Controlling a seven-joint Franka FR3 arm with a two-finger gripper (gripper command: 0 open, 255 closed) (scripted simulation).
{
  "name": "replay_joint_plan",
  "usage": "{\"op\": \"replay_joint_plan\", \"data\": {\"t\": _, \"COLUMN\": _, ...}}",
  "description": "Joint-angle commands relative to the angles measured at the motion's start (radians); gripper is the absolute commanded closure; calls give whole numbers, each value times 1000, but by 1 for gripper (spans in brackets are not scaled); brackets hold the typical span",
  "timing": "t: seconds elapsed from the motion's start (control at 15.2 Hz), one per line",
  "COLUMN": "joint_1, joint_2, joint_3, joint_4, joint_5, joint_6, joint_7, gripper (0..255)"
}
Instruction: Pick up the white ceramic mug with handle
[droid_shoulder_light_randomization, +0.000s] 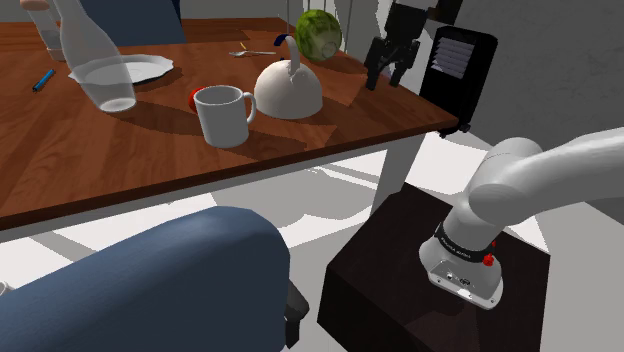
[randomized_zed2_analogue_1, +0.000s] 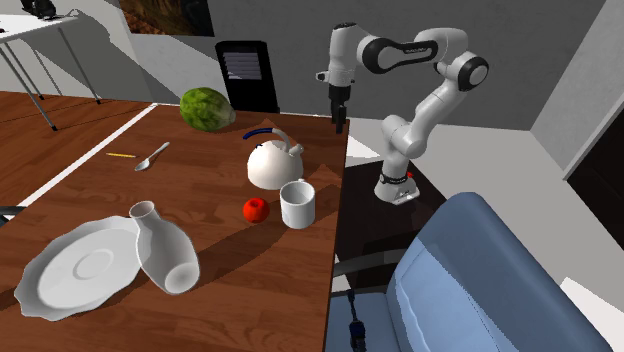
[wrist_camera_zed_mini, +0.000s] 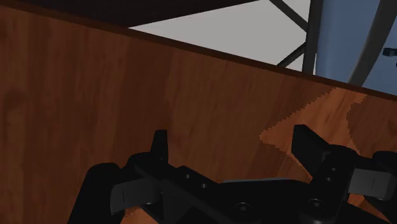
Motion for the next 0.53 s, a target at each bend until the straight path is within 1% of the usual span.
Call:
{"op": "replay_joint_plan", "data": {"t": 0.0, "joint_1": 0, "joint_2": 0, "joint_3": 0, "joint_4": 0, "joint_5": 0, "joint_6": 0, "joint_7": 0, "gripper": 0}}
{"op": "replay_joint_plan", "data": {"t": 0.46, "joint_1": 38, "joint_2": 194, "joint_3": 142, "joint_4": 147, "joint_5": 48, "joint_6": 52, "joint_7": 140, "gripper": 0}}
